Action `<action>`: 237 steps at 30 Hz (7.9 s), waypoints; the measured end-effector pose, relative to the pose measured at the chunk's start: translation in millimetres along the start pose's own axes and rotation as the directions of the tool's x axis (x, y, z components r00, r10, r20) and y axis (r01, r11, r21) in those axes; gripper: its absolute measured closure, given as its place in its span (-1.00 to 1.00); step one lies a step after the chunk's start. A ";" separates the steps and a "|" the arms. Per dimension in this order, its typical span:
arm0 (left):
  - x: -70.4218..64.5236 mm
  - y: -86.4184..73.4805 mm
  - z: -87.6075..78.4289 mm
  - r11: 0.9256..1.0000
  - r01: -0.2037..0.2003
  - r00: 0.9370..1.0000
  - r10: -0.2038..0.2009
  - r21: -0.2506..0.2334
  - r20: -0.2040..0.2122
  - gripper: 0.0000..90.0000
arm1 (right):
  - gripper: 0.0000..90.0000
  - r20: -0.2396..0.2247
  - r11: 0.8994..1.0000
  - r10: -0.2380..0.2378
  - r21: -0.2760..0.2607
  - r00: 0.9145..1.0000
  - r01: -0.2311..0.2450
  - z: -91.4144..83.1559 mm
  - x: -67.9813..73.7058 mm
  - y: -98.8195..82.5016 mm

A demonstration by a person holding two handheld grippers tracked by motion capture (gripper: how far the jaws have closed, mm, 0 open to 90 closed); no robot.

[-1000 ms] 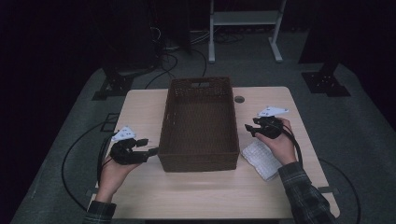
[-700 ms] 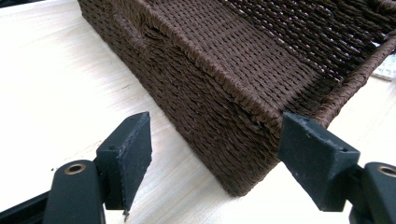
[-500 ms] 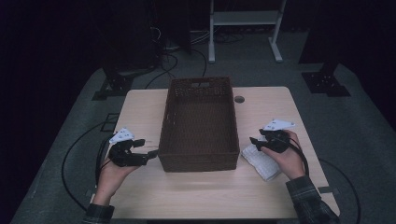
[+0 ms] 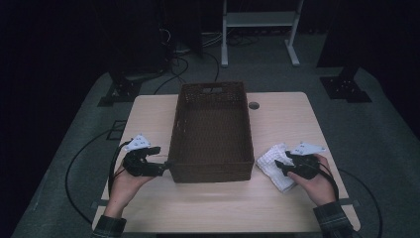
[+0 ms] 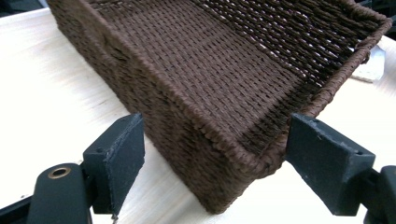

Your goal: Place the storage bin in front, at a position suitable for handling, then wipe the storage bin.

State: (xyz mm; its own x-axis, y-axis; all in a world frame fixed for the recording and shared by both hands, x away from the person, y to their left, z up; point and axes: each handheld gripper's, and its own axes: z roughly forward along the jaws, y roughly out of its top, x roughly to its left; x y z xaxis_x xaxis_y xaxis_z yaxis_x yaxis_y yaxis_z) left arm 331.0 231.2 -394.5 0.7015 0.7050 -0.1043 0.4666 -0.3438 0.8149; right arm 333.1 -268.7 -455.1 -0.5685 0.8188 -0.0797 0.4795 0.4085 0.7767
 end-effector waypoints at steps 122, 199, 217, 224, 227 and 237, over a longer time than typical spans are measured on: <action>30.7 -76.3 66.2 0.986 -0.129 0.991 0.132 0.104 -0.022 -0.31 | -0.32 -0.015 0.994 0.003 0.107 1.000 -0.001 33.2 -1.5 -15.9; 19.5 -73.1 73.0 0.986 -0.138 0.990 0.139 0.097 -0.004 -0.18 | 0.76 -0.286 0.988 -0.091 -0.145 0.954 0.051 -48.7 38.3 56.7; 19.5 -73.1 73.0 0.986 -0.138 0.990 0.139 0.097 -0.004 -0.18 | 0.76 -0.363 0.976 -0.192 -0.164 0.912 0.141 -34.2 78.6 84.4; 19.5 -73.2 73.1 0.986 -0.137 0.990 0.139 0.095 -0.005 -0.18 | 0.76 -0.384 0.966 -0.231 -0.199 0.894 0.164 -33.7 93.2 97.9; 19.3 -73.3 73.3 0.986 -0.136 0.991 0.137 0.093 -0.004 -0.18 | 0.76 -0.415 0.963 -0.239 -0.214 0.878 0.161 -33.0 100.0 103.5; 19.5 -73.2 73.0 0.985 -0.140 0.990 0.141 0.097 -0.004 -0.18 | 0.76 -0.443 0.953 -0.295 -0.195 0.847 0.230 -19.0 129.9 108.6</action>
State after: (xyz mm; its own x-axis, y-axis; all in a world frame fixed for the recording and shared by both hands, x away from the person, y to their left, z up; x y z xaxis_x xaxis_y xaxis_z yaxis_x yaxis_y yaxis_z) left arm 349.9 224.8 -497.8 0.7580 0.6520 0.0143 0.4137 -0.4976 0.7624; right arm 298.6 -125.6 -369.3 -0.9187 0.3945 -0.0200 0.1959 0.4990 0.8441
